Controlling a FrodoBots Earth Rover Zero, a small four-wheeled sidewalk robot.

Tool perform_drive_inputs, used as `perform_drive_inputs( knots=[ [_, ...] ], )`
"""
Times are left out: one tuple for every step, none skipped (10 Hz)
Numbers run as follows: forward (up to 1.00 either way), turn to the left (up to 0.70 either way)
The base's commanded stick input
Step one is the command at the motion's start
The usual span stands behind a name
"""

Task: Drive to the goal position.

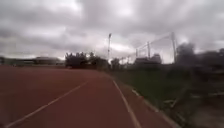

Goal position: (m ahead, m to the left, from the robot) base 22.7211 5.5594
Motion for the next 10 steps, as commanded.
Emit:
perform_drive_inputs(
  knots=[
    [0.7, 0.0],
    [0.7, 0.0],
    [0.7, -0.24],
    [0.7, -0.19],
    [0.7, -0.05],
    [0.7, 0.0],
    [0.7, 0.0],
    [0.7, 0.0],
    [0.7, 0.0],
    [0.7, 0.0]
  ],
)
